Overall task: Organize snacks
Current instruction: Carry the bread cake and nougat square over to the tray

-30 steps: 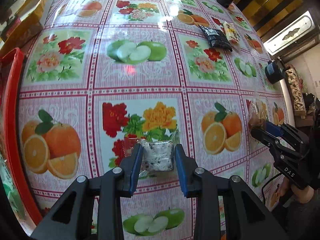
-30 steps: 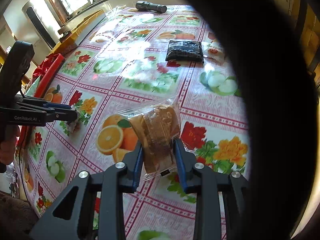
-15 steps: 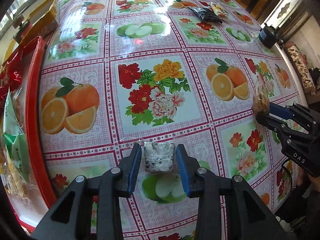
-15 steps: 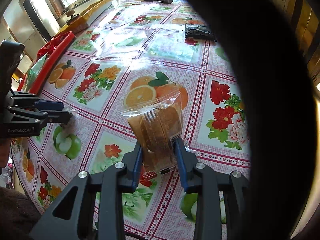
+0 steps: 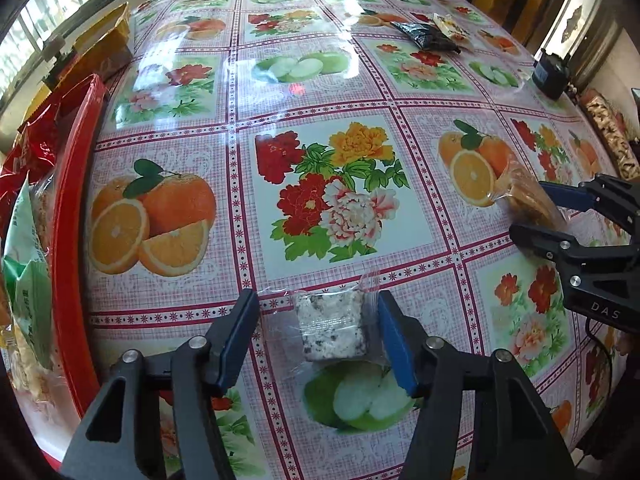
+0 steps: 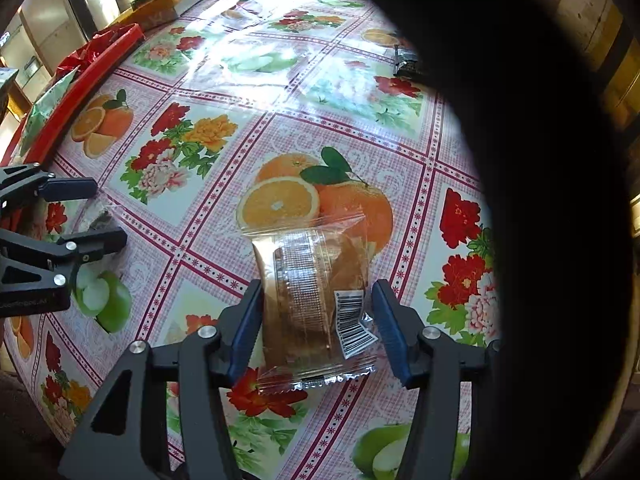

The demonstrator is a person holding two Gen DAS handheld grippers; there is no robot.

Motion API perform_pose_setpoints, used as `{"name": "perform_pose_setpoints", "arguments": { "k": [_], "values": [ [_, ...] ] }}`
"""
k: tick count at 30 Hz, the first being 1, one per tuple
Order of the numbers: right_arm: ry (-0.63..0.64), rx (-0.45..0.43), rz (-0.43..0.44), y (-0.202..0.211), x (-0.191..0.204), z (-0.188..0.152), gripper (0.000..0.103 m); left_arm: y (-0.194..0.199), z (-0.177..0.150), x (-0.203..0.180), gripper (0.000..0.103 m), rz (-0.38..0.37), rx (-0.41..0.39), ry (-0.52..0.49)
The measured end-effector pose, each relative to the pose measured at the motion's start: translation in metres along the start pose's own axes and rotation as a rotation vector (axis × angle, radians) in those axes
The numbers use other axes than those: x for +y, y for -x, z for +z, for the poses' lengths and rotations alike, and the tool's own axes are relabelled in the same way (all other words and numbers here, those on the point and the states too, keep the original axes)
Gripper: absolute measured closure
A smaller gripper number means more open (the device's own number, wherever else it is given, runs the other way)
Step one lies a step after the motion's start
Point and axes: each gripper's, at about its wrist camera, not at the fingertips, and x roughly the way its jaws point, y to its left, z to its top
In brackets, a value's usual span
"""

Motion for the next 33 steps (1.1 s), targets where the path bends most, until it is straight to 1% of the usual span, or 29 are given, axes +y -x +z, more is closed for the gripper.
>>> {"name": "perform_pose_setpoints", "arguments": {
  "k": [1, 2, 3, 5, 6, 9, 10, 14, 19, 26, 33],
  "values": [
    [0.012, -0.007, 0.004, 0.001, 0.001, 0.000, 0.053, 0.002, 0.000, 0.003, 0.052, -0.014, -0.005, 0.004],
    [0.013, -0.010, 0.010, 0.001, 0.001, 0.000, 0.057, 0.005, -0.001, 0.006, 0.062, -0.042, -0.012, 0.010],
    [0.008, -0.012, 0.011, 0.002, 0.001, 0.000, 0.058, 0.008, -0.001, 0.009, 0.070, -0.079, -0.005, 0.016],
    [-0.003, -0.023, 0.017, 0.005, 0.001, -0.001, 0.062, 0.011, -0.002, 0.011, 0.070, -0.110, -0.002, 0.017],
    [-0.011, -0.026, 0.023, 0.007, 0.000, -0.002, 0.063, 0.012, -0.004, 0.010, 0.070, -0.106, -0.005, 0.011],
    [-0.032, -0.030, 0.039, 0.010, 0.001, -0.005, 0.064, 0.016, -0.011, 0.003, 0.070, -0.109, -0.003, 0.011],
    [-0.040, -0.031, 0.050, 0.011, 0.001, -0.006, 0.064, 0.015, -0.010, -0.006, 0.070, -0.112, -0.004, 0.011],
    [-0.060, -0.042, 0.084, 0.021, 0.006, -0.015, 0.064, 0.024, -0.019, -0.013, 0.070, -0.128, -0.017, -0.010],
    [-0.071, -0.057, 0.103, 0.034, 0.015, -0.026, 0.064, 0.033, -0.031, -0.021, 0.070, -0.143, -0.034, -0.034],
    [-0.094, -0.071, 0.144, 0.047, 0.037, -0.033, 0.064, 0.052, -0.048, -0.018, 0.070, -0.151, -0.069, -0.036],
    [-0.096, -0.081, 0.178, 0.053, 0.060, -0.031, 0.064, 0.072, -0.060, -0.007, 0.070, -0.165, -0.102, -0.023]
  ]
}}
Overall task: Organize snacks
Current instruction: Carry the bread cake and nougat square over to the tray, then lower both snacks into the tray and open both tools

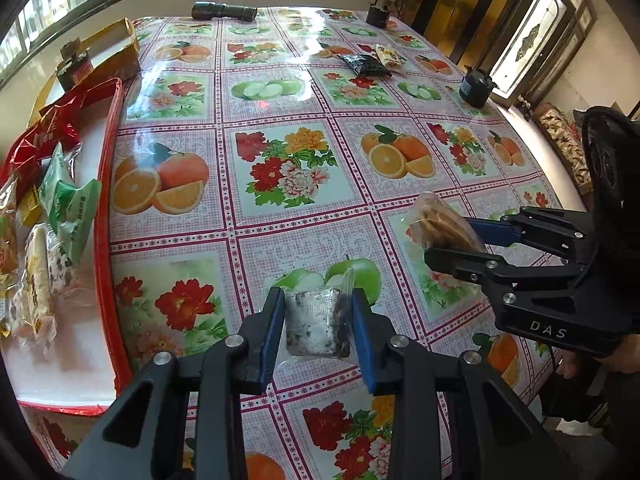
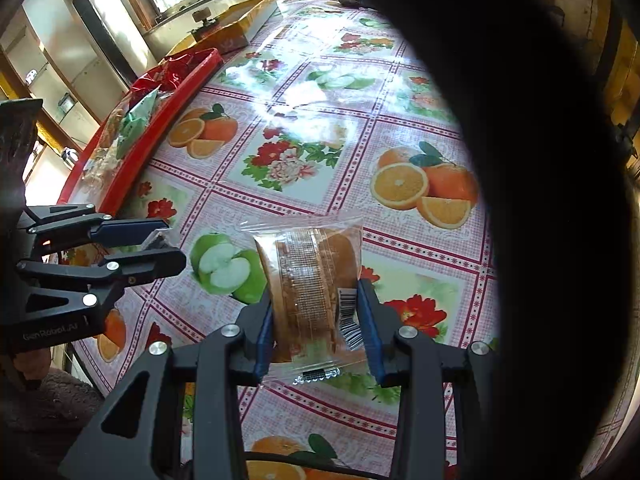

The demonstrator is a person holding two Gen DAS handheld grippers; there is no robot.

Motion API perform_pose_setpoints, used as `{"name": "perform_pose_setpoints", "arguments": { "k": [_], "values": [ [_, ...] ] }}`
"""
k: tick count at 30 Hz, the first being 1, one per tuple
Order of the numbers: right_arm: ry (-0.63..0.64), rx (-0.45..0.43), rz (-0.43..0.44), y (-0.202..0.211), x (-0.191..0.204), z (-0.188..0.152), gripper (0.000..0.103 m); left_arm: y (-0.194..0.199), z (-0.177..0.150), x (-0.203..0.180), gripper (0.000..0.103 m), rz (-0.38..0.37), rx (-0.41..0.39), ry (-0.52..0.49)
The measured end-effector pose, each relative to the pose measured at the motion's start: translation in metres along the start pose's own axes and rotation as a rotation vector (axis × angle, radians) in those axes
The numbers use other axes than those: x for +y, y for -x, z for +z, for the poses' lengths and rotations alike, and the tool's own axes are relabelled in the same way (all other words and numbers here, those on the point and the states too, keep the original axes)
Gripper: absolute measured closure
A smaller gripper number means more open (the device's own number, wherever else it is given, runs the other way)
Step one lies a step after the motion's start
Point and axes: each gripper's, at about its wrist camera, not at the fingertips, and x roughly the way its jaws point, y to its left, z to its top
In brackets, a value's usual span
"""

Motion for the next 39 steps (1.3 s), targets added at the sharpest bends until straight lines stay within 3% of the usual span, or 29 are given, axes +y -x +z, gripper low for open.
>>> {"name": "perform_pose_setpoints", "arguments": {
  "k": [15, 32, 39],
  "values": [
    [0.101, -0.026, 0.063, 0.003, 0.070, 0.026, 0.063, 0.044, -0.020, 0.037, 0.070, 0.010, -0.082, 0.071],
    [0.262, -0.059, 0.160, -0.010, 0.167, 0.071, 0.063, 0.097, -0.035, 0.127, 0.070, 0.097, -0.195, 0.241],
    [0.285, -0.058, 0.193, -0.023, 0.194, 0.096, 0.063, 0.101, -0.036, 0.163, 0.070, 0.146, -0.203, 0.301]
  ]
}}
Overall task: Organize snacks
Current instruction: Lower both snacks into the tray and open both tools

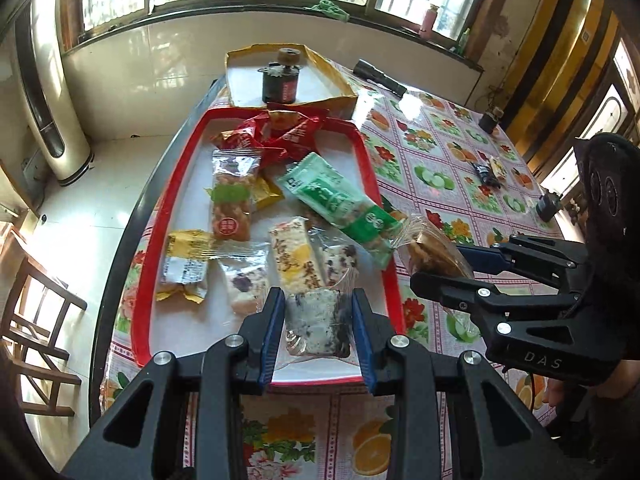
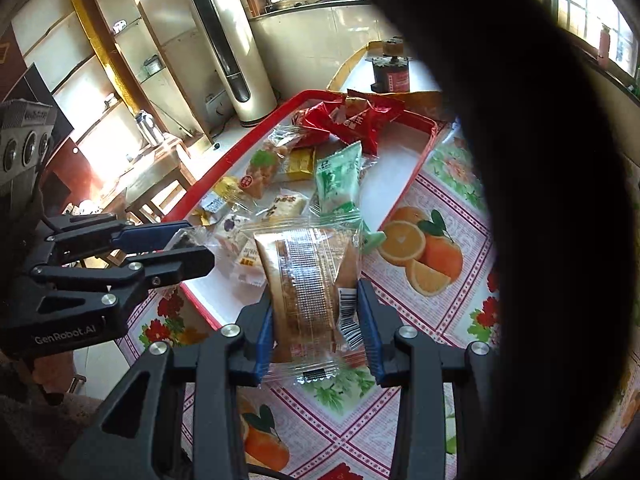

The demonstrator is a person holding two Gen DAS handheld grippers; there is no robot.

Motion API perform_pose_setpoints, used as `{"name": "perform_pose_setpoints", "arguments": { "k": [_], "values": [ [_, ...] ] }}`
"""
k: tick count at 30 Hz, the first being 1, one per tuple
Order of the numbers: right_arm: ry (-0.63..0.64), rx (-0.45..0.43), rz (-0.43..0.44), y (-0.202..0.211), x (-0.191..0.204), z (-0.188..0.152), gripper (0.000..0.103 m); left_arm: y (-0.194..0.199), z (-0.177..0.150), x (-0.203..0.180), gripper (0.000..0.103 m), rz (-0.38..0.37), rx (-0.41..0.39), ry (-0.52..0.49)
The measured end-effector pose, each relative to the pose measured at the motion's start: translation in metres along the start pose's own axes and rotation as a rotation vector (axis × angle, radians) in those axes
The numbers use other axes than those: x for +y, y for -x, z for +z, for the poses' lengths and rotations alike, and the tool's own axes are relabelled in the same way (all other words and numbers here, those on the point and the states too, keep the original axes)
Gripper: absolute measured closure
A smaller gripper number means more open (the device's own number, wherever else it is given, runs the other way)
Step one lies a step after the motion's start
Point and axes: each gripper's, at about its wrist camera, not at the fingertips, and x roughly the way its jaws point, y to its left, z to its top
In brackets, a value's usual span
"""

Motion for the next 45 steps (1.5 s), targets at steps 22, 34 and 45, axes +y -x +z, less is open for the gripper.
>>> {"name": "perform_pose_setpoints", "arguments": {
  "k": [22, 34, 45],
  "values": [
    [-0.025, 0.057, 0.018, -0.062, 0.020, 0.018, 0.063, -0.043, 0.008, 0.035, 0.068, 0.133, 0.056, 0.007],
    [-0.012, 0.069, 0.012, -0.063, 0.025, 0.018, 0.062, -0.044, 0.007, 0.030, 0.063, 0.192, 0.038, -0.010],
    [-0.004, 0.070, -0.012, -0.058, 0.030, 0.015, 0.062, -0.041, 0.003, 0.022, 0.057, 0.276, 0.007, -0.039]
  ]
}}
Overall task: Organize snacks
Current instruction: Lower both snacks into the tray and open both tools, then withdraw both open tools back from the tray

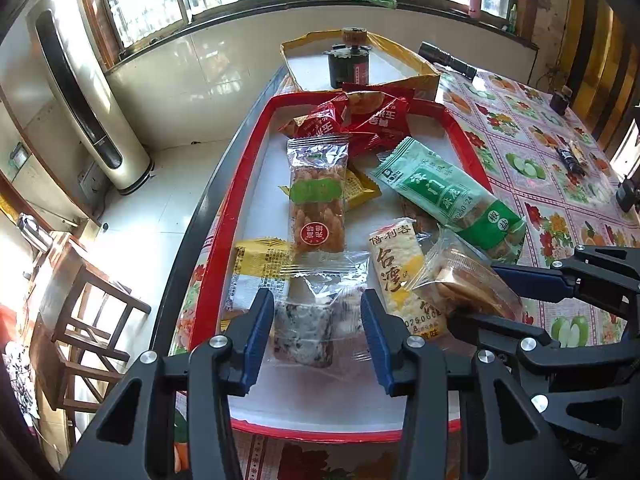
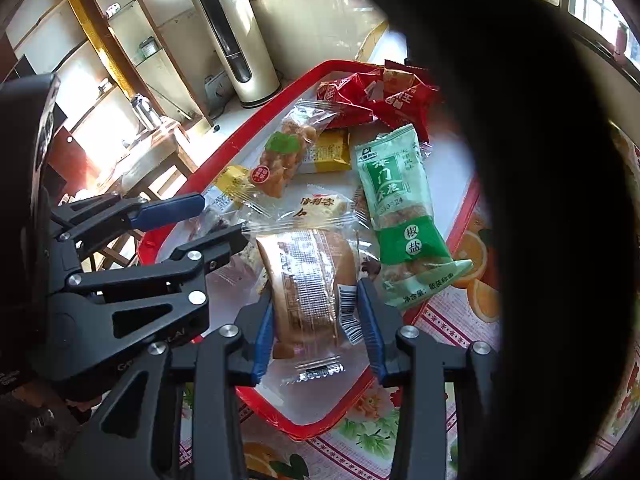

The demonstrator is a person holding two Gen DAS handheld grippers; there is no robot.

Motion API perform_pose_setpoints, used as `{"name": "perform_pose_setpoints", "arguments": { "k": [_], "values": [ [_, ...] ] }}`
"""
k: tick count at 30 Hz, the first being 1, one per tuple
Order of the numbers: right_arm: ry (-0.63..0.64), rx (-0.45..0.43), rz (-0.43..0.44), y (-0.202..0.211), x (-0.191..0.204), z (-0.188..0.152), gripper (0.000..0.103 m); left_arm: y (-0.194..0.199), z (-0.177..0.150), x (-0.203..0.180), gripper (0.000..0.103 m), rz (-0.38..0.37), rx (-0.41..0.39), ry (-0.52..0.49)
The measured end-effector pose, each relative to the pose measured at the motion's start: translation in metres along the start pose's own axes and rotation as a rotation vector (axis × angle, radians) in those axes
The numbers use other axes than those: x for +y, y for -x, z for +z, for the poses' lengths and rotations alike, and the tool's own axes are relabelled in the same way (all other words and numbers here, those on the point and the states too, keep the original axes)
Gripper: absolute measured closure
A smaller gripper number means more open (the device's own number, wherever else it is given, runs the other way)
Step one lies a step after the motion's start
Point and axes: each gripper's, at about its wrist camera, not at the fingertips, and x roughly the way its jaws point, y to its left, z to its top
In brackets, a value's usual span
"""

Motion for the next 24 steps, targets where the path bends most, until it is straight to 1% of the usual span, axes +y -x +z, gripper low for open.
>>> {"name": "perform_pose_setpoints", "arguments": {
  "k": [3, 5, 7, 9, 13, 18, 19, 24],
  "values": [
    [-0.008, 0.001, -0.002, 0.004, 0.001, -0.002, 0.060, 0.002, -0.001, 0.000, 0.054, 0.021, -0.012, 0.008],
    [-0.011, -0.001, -0.013, 0.008, 0.002, -0.004, 0.055, 0.003, -0.002, 0.000, 0.052, 0.032, -0.018, 0.019],
    [-0.008, -0.013, -0.025, 0.014, 0.004, -0.006, 0.053, 0.005, -0.003, 0.000, 0.049, 0.039, -0.025, 0.031],
    [-0.006, -0.023, -0.033, 0.019, 0.005, -0.008, 0.049, 0.006, -0.004, 0.000, 0.049, 0.040, -0.029, 0.043],
    [-0.028, -0.038, -0.049, 0.028, 0.003, -0.014, 0.045, 0.009, -0.006, -0.003, 0.048, 0.036, -0.034, 0.068],
    [-0.038, -0.047, -0.089, 0.036, 0.003, -0.020, 0.040, 0.017, -0.011, -0.008, 0.045, 0.047, -0.050, 0.103],
    [-0.039, -0.050, -0.102, 0.038, 0.004, -0.021, 0.039, 0.018, -0.012, -0.009, 0.043, 0.052, -0.055, 0.110],
    [-0.016, -0.069, -0.176, 0.049, 0.005, -0.027, 0.031, 0.026, -0.016, -0.011, 0.040, 0.058, -0.072, 0.144]
  ]
}}
